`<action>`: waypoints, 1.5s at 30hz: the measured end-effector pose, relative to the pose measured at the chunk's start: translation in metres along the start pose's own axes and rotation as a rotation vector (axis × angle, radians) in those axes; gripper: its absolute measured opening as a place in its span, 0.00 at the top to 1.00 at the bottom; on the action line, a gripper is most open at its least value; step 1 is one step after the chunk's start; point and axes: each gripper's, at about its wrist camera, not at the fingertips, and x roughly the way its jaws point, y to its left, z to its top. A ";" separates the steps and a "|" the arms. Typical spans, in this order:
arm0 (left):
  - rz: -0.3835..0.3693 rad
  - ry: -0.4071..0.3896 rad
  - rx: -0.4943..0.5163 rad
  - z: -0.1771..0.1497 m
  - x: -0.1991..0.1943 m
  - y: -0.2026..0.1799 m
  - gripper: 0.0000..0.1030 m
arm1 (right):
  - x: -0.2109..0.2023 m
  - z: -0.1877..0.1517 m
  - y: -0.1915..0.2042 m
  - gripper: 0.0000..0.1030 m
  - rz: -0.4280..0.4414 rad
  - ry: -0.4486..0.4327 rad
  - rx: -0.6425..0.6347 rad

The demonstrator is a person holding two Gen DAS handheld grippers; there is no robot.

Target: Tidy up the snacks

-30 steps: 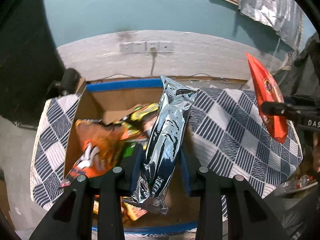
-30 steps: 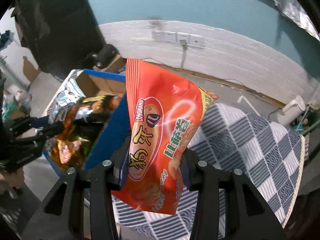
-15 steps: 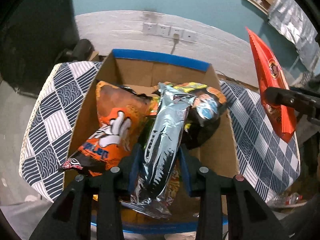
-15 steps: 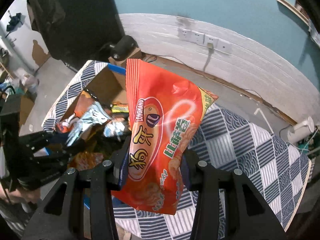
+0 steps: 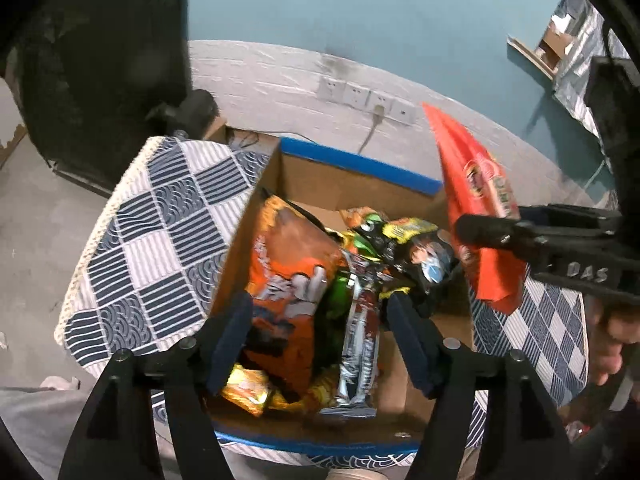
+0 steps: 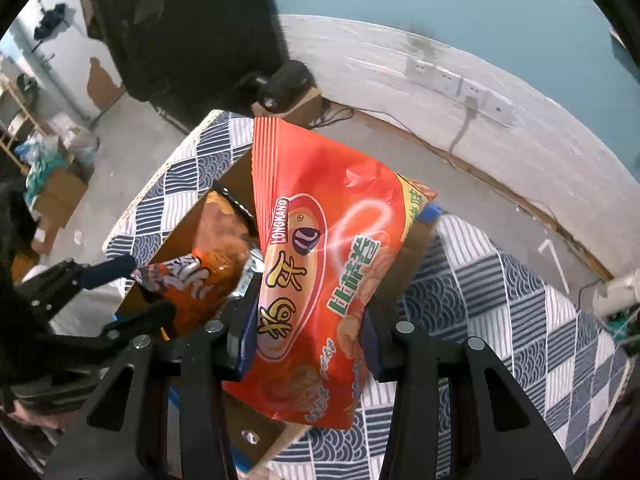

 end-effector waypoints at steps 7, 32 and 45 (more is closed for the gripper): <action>0.046 -0.018 -0.017 0.000 -0.010 0.017 0.30 | 0.024 0.012 0.015 0.55 0.035 0.030 -0.003; 0.091 -0.135 0.096 -0.009 -0.055 -0.002 0.20 | -0.045 -0.031 -0.007 0.28 -0.045 -0.045 0.046; 0.090 -0.178 0.188 -0.015 -0.072 -0.039 0.09 | -0.101 -0.068 -0.031 0.26 -0.090 -0.189 0.110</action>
